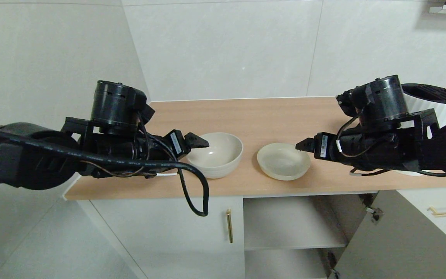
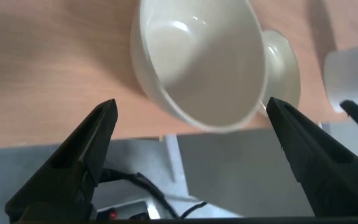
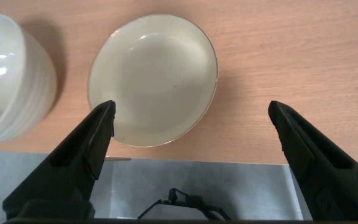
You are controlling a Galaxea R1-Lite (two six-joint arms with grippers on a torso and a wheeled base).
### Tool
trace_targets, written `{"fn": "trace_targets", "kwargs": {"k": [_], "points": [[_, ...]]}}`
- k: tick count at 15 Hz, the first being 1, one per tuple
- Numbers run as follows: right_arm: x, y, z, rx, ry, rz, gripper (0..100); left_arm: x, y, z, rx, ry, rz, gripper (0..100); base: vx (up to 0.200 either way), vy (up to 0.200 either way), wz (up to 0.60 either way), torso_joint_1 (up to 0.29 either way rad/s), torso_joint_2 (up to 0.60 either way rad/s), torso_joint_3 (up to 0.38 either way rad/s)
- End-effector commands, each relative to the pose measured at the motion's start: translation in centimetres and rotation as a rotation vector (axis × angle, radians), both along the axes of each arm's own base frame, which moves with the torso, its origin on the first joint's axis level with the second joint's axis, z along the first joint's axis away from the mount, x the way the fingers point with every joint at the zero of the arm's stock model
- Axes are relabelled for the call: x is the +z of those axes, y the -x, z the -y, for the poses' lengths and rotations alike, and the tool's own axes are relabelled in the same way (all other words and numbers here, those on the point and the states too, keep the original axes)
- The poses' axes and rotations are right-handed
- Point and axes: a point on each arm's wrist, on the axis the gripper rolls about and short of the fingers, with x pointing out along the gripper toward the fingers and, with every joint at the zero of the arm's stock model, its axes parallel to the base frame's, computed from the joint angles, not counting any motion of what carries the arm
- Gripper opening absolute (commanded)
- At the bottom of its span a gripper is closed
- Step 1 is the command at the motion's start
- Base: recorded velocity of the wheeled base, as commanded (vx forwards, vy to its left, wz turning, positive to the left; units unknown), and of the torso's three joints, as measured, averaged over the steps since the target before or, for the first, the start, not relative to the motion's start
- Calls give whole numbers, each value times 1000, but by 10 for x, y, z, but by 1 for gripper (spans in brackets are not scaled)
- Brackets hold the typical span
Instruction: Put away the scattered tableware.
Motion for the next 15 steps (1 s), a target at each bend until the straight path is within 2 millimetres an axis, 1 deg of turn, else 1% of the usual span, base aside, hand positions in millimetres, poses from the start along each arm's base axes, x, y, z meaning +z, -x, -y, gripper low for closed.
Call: {"fn": "trace_targets", "kwargs": {"k": [1, 6, 10, 13, 14, 15], "points": [[-3, -2, -1, -3, 8, -6, 100, -14, -14, 6, 23, 14, -39, 100, 0, 0, 0, 0, 0, 0], [-6, -1, -1, -2, 14, -12, 100, -17, -23, 3, 63, 14, -37, 100, 0, 0, 0, 0, 0, 0], [-6, 0, -2, 0, 16, -11, 100, -25, -27, 4, 65, 5, -57, 100, 0, 0, 0, 0, 0, 0], [-6, 0, -2, 0, 16, -11, 100, -25, -27, 4, 65, 4, -60, 100, 0, 0, 0, 0, 0, 0], [-6, 0, -2, 1, 18, -12, 100, -25, -26, 4, 63, 3, -59, 0, 0, 0, 0, 0, 0, 0], [-6, 0, -2, 2, 19, -12, 100, -25, -26, 4, 62, 6, -59, 0, 0, 0, 0, 0, 0, 0]]}}
